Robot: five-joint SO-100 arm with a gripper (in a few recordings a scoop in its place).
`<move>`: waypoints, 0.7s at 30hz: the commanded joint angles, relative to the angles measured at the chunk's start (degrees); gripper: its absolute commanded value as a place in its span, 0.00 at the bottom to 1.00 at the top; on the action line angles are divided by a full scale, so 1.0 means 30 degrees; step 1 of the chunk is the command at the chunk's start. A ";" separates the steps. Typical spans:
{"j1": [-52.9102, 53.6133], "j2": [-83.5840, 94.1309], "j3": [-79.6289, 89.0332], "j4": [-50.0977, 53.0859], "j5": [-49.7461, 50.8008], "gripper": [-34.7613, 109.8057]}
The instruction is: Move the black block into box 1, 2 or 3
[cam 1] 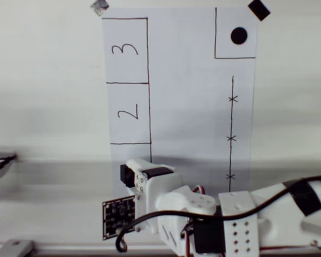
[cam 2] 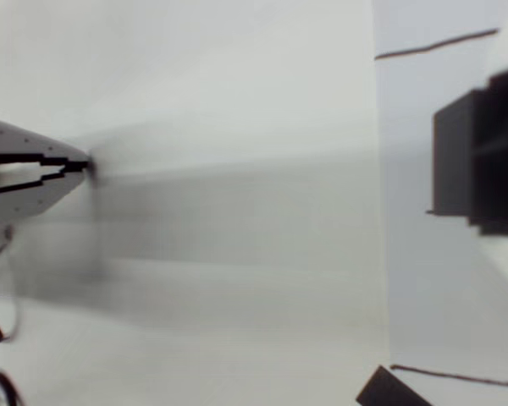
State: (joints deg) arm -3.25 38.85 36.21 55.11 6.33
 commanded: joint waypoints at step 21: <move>-0.0996 -0.0117 -0.1055 -0.1143 -0.0029 0.31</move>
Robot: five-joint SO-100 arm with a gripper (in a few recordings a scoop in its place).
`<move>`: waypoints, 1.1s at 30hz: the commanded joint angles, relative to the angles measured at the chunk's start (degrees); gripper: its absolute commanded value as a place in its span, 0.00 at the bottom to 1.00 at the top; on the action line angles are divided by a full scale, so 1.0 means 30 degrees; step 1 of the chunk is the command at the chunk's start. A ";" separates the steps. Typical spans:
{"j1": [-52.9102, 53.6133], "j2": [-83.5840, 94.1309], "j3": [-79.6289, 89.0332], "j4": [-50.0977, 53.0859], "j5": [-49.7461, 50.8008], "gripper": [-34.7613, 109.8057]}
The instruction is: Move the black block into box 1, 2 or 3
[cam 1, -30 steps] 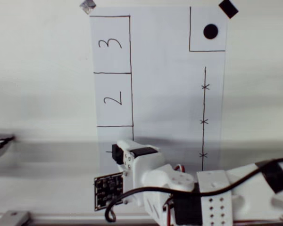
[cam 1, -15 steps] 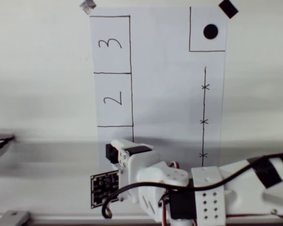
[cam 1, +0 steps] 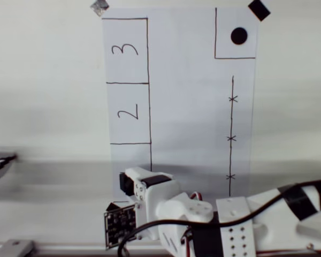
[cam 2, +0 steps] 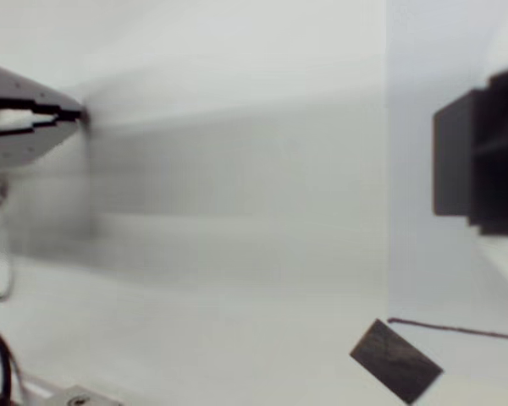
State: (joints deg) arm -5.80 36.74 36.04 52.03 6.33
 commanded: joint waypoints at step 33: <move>-0.0498 1.1895 0.9463 -0.1172 0.1084 0.24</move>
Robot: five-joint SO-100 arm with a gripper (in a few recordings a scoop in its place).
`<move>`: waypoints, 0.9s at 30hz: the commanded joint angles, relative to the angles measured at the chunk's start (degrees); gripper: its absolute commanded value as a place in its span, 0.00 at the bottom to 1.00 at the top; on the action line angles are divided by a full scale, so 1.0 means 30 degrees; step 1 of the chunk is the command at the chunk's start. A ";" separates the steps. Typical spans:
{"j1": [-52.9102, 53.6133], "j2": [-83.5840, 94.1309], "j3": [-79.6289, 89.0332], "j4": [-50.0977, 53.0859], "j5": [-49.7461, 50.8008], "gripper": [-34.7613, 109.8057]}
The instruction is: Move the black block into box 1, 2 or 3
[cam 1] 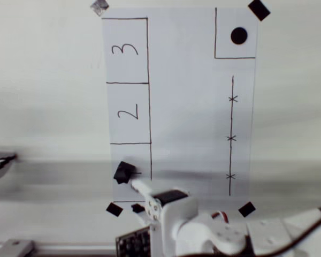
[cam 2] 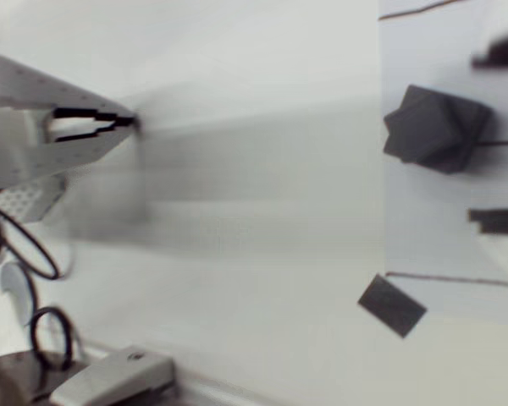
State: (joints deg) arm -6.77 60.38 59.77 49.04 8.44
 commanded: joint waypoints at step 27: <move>0.2520 2.0654 2.0830 -0.0234 -0.4131 0.24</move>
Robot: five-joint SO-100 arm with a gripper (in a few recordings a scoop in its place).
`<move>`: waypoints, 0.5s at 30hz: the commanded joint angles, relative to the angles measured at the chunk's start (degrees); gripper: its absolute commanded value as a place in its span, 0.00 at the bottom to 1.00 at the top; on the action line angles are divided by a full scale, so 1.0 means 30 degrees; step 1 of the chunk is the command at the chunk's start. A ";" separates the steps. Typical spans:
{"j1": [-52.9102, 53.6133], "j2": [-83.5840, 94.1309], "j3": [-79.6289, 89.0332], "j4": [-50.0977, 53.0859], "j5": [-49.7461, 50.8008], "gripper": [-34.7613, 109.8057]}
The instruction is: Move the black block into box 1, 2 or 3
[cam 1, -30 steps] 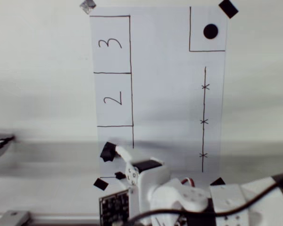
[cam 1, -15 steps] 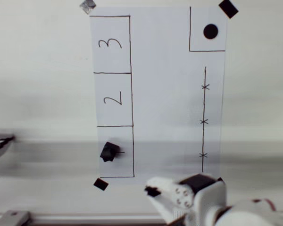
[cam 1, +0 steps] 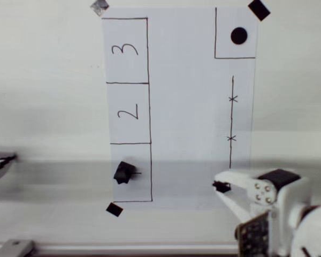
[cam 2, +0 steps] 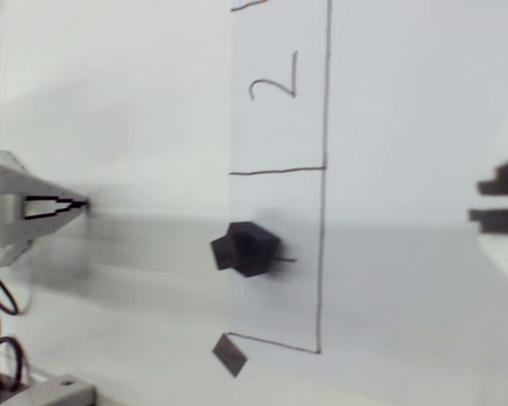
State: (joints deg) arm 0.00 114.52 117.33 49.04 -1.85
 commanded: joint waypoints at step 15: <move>0.0381 1.2334 1.0518 -0.0205 -0.1494 0.24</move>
State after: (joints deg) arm 0.70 144.05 143.79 49.04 -4.75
